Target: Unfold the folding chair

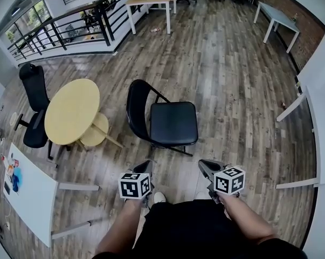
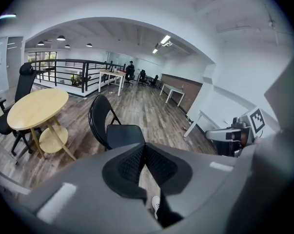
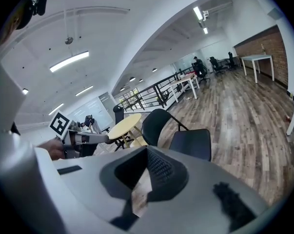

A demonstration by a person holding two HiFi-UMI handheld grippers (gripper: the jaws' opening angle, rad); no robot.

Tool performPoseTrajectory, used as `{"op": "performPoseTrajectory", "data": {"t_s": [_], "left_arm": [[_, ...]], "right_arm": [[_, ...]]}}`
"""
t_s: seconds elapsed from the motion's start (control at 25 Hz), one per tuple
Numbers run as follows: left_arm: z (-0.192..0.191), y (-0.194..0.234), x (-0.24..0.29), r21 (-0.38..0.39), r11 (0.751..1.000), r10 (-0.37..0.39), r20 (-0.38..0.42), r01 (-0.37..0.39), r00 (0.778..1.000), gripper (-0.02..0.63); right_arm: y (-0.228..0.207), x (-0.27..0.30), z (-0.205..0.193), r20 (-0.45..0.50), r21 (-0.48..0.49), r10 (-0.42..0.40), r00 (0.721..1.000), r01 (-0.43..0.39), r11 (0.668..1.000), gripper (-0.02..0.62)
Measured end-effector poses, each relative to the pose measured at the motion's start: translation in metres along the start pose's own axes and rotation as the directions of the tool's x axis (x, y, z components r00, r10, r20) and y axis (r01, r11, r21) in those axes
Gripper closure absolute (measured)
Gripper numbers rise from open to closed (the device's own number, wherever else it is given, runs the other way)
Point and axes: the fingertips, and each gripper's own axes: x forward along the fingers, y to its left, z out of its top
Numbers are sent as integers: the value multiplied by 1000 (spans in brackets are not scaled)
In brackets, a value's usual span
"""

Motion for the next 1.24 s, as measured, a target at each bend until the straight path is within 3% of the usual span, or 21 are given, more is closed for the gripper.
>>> {"op": "performPoseTrajectory", "data": {"t_s": [1.24], "left_arm": [[-19,-31,3,82,991,-98,-53,102,994,598]], "right_arm": [[17,-7,-14,-2,-38,-20,1000,20,999,595]]}}
